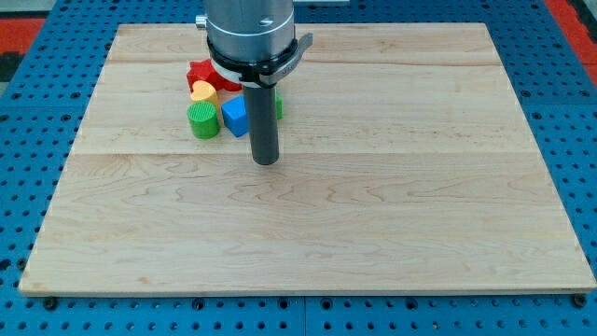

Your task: Adjust the blue cube and green circle in the group of blocks

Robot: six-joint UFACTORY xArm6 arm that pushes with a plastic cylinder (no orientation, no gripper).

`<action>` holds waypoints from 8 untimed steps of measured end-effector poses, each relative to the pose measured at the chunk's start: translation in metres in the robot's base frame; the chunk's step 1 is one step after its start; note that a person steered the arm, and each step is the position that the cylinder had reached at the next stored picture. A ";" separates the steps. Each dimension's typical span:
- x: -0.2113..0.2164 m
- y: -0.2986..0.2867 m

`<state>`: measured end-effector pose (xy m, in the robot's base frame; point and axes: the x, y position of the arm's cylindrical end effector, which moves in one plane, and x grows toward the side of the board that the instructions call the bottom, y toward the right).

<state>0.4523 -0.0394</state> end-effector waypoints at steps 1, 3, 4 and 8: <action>0.014 0.051; 0.023 0.151; 0.021 0.163; 0.025 0.019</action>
<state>0.4768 -0.0202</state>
